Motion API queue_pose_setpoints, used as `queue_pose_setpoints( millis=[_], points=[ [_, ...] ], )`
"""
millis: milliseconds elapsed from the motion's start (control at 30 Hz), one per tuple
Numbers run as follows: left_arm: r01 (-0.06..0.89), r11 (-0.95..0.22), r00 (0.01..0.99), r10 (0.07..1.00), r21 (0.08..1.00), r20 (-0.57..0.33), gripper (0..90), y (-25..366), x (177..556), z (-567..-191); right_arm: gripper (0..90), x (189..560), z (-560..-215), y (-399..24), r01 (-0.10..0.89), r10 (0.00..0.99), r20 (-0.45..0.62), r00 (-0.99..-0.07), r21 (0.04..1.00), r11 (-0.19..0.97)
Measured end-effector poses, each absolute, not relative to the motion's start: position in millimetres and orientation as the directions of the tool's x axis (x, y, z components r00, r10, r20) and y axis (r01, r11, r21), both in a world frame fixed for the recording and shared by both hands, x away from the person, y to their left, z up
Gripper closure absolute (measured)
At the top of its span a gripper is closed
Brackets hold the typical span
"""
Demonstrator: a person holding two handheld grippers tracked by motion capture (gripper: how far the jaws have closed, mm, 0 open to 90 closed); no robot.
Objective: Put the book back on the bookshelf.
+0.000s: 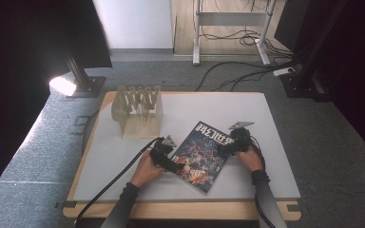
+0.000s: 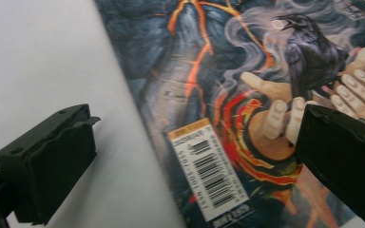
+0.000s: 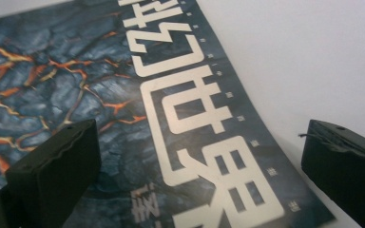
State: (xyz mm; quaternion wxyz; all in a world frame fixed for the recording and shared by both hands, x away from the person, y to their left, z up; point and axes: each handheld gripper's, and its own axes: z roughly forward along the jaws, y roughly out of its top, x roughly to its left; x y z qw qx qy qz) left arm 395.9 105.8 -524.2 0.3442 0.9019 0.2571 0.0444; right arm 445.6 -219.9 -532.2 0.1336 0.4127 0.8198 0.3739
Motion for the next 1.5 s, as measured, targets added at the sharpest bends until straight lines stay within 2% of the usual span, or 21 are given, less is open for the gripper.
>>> queue_pose_setpoints(
  millis=[167,367,700,867,967,1167,1333,1400,1500],
  points=[
    [0.406,-0.648,0.884,0.456,0.644,-0.099,0.0,100,387,-525,3.7,441,-533,-221,0.573,0.772,0.101,-0.627,0.732,0.369],
    [0.402,-0.651,0.886,0.453,0.644,-0.096,0.0,102,376,-525,3.8,430,-532,-220,0.576,0.772,0.098,-0.628,0.726,0.376],
    [0.374,-0.640,0.901,0.422,0.671,-0.100,0.0,116,344,-528,2.8,388,-534,-211,0.568,0.780,0.091,-0.619,0.738,0.364],
    [0.375,-0.643,0.902,0.421,0.668,-0.100,0.0,116,341,-527,2.0,373,-530,-214,0.562,0.791,0.056,-0.609,0.734,0.381],
    [0.388,-0.654,0.904,0.407,0.649,-0.130,0.0,122,346,-522,1.9,364,-525,-220,0.561,0.805,0.046,-0.592,0.740,0.370],
    [0.410,-0.646,0.860,0.508,0.644,-0.039,0.0,152,369,-504,2.1,345,-523,-232,0.569,0.826,0.016,-0.564,0.733,0.374],
    [0.440,-0.665,0.823,0.568,0.604,0.026,0.0,161,386,-512,2.1,334,-529,-236,0.580,0.833,0.032,-0.553,0.732,0.357],
    [0.444,-0.681,0.819,0.572,0.582,0.043,0.0,159,388,-518,2.0,333,-530,-236,0.580,0.835,0.037,-0.549,0.736,0.349],
    [0.454,-0.664,0.817,0.576,0.594,0.020,0.0,158,388,-522,2.2,332,-528,-235,0.584,0.839,0.027,-0.544,0.729,0.356]
  ],
)
